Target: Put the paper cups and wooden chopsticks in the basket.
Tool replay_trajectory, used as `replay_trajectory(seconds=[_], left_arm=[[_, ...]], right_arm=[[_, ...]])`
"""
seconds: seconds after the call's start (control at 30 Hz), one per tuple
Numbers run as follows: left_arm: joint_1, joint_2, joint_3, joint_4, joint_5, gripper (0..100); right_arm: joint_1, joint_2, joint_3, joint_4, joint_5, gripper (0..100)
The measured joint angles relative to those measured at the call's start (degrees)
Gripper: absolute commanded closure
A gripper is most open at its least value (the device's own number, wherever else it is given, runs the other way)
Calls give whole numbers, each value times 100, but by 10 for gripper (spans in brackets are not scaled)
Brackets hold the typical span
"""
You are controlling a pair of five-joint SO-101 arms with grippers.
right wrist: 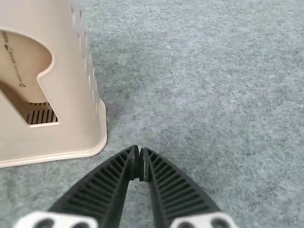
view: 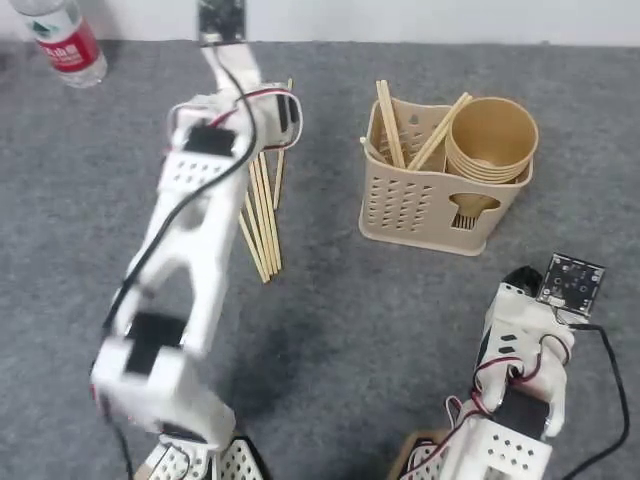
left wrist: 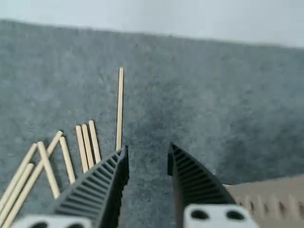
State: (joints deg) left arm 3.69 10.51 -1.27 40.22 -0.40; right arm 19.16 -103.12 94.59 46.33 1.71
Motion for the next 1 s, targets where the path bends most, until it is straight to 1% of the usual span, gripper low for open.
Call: replay_trajectory(seconds=[0.1, 0.3, 0.37, 0.53, 0.63, 0.67, 0.77, 1.0], left_arm=[[0, 1336, -1090, 343, 0, 808], [-26, 3719, -4000, 1978, 0, 807], [-88, 4484, -5002, 2374, 0, 807], [-229, 6207, -7481, 2945, 0, 808], [-255, 6980, -8712, 3305, 0, 808], [-264, 7112, -8949, 3411, 0, 808], [-273, 7156, -9011, 3569, 0, 808], [-211, 7130, -8387, 3648, 0, 810]], right_arm=[[0, 0, 0, 0, 0, 991], [0, 0, 0, 0, 0, 991], [0, 0, 0, 0, 0, 991], [-185, 0, 0, 0, 70, 991], [-246, 0, 0, 0, 149, 991], [-246, 0, 0, 0, 158, 991], [-229, 0, 0, 0, 158, 991], [-229, 0, 0, 0, 176, 991]])
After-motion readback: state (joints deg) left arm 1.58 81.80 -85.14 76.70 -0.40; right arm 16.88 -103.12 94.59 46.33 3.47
